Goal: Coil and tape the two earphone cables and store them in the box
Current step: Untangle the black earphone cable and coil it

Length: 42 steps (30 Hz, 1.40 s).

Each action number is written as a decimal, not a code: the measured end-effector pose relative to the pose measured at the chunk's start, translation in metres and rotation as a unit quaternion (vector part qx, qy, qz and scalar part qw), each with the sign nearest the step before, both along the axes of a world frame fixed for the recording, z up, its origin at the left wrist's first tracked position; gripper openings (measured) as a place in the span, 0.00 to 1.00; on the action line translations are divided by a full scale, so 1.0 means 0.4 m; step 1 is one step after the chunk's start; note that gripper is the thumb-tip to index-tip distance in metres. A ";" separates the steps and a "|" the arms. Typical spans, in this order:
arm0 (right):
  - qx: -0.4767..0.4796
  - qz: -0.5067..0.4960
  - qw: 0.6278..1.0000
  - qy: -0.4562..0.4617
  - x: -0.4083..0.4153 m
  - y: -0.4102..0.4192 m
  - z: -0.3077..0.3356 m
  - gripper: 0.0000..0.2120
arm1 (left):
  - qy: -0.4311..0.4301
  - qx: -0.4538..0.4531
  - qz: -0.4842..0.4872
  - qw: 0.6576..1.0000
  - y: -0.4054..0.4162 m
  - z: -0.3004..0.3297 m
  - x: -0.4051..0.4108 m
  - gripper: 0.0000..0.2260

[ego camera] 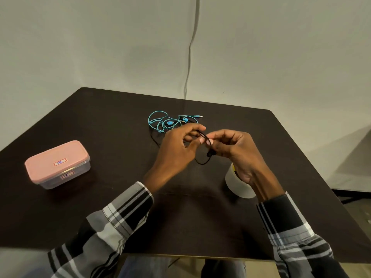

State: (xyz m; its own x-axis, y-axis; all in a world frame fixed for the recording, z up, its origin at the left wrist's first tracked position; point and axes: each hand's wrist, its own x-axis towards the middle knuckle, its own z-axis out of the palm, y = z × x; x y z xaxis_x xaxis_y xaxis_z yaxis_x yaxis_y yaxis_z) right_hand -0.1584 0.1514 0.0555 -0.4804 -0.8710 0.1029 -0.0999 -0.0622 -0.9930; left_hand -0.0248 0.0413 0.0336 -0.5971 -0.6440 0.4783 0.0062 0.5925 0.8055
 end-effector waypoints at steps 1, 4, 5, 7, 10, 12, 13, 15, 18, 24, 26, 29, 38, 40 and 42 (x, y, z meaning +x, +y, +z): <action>-0.004 -0.008 1.000 0.016 0.003 -0.001 -0.002 0.07 | 0.004 0.003 0.001 1.000 -0.002 0.000 0.000 0.11; -0.008 -0.031 0.997 0.066 0.003 -0.004 -0.008 0.07 | 0.016 0.011 0.004 1.000 -0.010 0.010 0.005 0.09; -0.006 -0.032 0.996 0.077 0.002 -0.005 -0.009 0.07 | 0.015 0.012 0.001 1.000 -0.014 0.014 0.005 0.08; -0.003 -0.027 0.996 0.082 0.005 -0.004 -0.009 0.06 | 0.007 0.003 0.006 1.000 -0.015 0.026 0.006 0.07; 0.016 -0.025 0.997 0.064 0.018 -0.002 -0.005 0.07 | -0.005 -0.018 0.031 0.999 -0.014 0.043 0.003 0.06; 0.039 -0.020 0.999 0.024 0.022 0.000 -0.002 0.13 | -0.017 -0.044 0.053 0.997 -0.017 0.053 0.003 0.06; 0.047 -0.018 0.999 0.009 0.022 0.001 -0.001 0.17 | -0.028 -0.060 0.061 0.996 -0.020 0.057 0.003 0.06; 0.048 -0.015 0.999 -0.004 0.025 0.003 0.003 0.20 | -0.054 -0.094 0.070 0.992 -0.026 0.065 0.004 0.06; 0.040 0.007 0.999 0.026 0.025 0.008 0.001 0.08 | -0.100 -0.118 0.037 0.987 -0.038 0.085 0.012 0.07; 0.031 0.041 0.997 0.050 0.007 0.017 0.001 0.06 | -0.192 -0.110 -0.101 0.970 -0.072 0.137 0.034 0.08; 0.020 0.019 0.994 0.103 0.018 0.010 0.001 0.06 | -0.192 -0.083 -0.094 0.973 -0.076 0.144 0.034 0.07; -0.005 -0.025 0.985 0.172 0.038 -0.011 -0.009 0.14 | -0.210 -0.086 -0.040 0.973 -0.078 0.146 0.023 0.12; -0.087 -0.071 0.981 0.161 0.069 -0.031 -0.026 0.18 | -0.241 -0.135 0.033 0.961 -0.055 0.165 0.007 0.04; -0.110 -0.069 0.988 0.085 0.077 -0.034 -0.020 0.17 | -0.223 -0.138 0.033 0.964 -0.054 0.161 0.005 0.04; -0.133 -0.082 0.988 0.006 0.083 -0.031 -0.011 0.16 | -0.220 -0.122 0.014 0.968 -0.055 0.157 0.004 0.06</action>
